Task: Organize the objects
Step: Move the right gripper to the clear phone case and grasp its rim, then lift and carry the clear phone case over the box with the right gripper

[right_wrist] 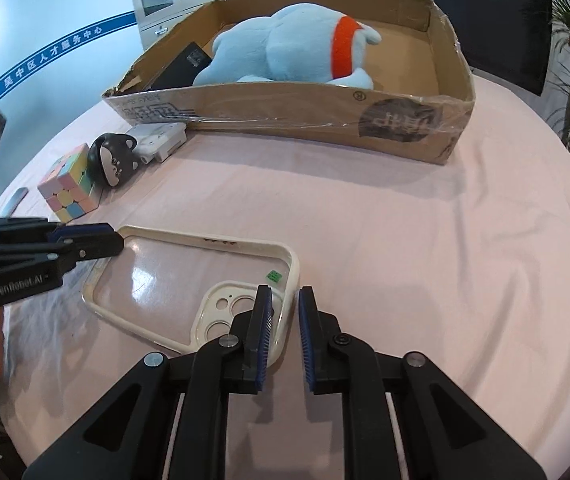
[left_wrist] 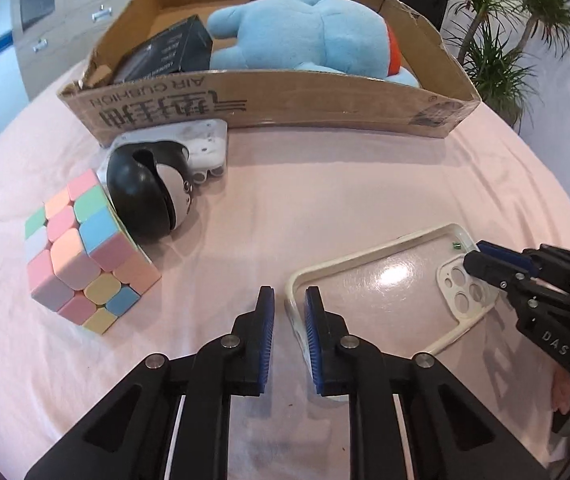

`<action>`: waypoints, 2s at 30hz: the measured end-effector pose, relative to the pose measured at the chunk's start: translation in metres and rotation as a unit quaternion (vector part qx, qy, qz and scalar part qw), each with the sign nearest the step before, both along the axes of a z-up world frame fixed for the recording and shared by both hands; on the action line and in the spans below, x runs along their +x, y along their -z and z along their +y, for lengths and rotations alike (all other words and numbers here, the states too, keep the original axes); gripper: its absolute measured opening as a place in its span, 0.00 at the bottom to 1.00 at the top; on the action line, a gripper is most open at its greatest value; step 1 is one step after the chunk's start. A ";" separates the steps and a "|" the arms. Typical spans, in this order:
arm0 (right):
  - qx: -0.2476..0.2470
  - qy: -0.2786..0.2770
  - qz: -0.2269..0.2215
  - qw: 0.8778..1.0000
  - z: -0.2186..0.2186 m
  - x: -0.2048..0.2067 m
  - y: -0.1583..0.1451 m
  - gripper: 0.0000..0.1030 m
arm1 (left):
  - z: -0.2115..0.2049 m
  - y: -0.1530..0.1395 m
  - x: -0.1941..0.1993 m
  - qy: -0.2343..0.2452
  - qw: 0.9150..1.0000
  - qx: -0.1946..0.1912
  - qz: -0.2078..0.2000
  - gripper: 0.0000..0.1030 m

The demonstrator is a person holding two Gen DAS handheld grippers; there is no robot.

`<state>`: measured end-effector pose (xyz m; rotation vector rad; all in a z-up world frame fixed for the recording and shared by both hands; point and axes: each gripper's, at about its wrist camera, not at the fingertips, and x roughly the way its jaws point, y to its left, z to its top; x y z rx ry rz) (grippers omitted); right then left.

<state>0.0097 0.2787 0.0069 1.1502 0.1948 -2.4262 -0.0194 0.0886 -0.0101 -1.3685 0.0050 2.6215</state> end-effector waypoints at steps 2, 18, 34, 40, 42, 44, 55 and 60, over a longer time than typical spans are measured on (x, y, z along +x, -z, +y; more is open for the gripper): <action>0.004 0.001 0.002 1.000 -0.002 -0.001 -0.001 0.14 | 0.001 -0.001 0.000 -0.005 1.000 -0.002 0.011 0.14; 0.000 0.019 0.000 1.000 -0.006 -0.002 0.002 0.13 | -0.016 0.000 0.012 -0.047 0.998 0.000 0.033 0.41; -0.004 0.030 0.005 1.000 -0.007 0.001 0.000 0.07 | -0.009 -0.002 0.015 -0.010 0.999 0.021 0.030 0.10; -0.010 0.049 0.022 0.998 -0.003 0.008 -0.006 0.05 | -0.007 -0.013 0.017 -0.008 0.999 0.018 0.049 0.08; -0.015 0.054 0.031 0.998 0.000 0.011 -0.010 0.05 | -0.006 -0.017 0.017 -0.009 0.998 0.020 0.054 0.08; -0.013 0.054 0.044 0.998 0.000 0.013 -0.015 0.05 | -0.006 -0.020 0.018 -0.008 0.998 0.022 0.059 0.08; -0.008 0.061 0.107 0.992 0.003 0.015 -0.048 0.05 | -0.006 -0.055 0.013 -0.010 0.994 0.034 0.101 0.08; -0.008 0.067 0.136 0.988 0.006 0.008 -0.066 0.05 | -0.003 -0.073 0.007 -0.006 0.991 0.034 0.126 0.08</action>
